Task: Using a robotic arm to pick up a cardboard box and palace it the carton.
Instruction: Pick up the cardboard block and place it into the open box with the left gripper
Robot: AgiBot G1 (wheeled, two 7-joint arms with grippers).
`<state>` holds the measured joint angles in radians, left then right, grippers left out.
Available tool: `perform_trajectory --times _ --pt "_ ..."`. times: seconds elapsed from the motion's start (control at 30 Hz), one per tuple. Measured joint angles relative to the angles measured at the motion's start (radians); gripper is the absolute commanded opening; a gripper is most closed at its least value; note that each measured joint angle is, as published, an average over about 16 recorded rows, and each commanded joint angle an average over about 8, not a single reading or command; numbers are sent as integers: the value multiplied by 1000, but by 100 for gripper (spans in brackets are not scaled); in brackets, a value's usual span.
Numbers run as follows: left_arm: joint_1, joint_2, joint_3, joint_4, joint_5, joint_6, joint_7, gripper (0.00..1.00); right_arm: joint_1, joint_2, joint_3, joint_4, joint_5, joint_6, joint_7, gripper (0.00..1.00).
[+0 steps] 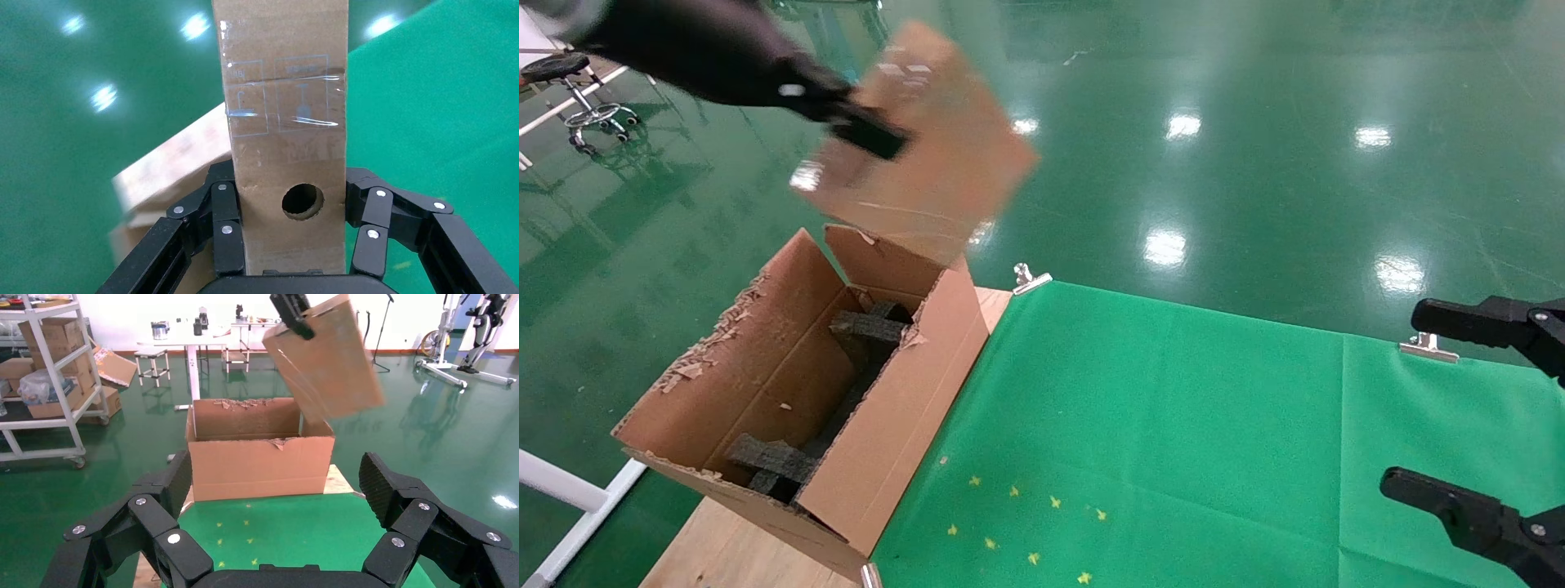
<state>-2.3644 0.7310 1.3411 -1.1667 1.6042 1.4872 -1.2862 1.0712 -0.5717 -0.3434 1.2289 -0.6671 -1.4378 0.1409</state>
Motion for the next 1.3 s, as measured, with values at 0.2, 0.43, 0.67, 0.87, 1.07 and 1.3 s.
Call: perform_trajectory --times 0.2,0.43,0.67,0.87,1.07,1.3 --pt "35 -68 34 124 78 -31 96 0 0 0 0 0 0 0 0 100" --pt "136 -97 71 329 106 -101 224 0 0 0 0 0 0 0 0 100" --pt "212 -74 87 541 98 -156 339 0 0 0 0 0 0 0 0 100" --pt "263 -42 88 703 82 -189 416 0 0 0 0 0 0 0 0 100" --pt "312 -13 84 836 63 -222 471 0 0 0 0 0 0 0 0 100" --pt "362 15 80 951 48 -263 527 0 0 0 0 0 0 0 0 100"
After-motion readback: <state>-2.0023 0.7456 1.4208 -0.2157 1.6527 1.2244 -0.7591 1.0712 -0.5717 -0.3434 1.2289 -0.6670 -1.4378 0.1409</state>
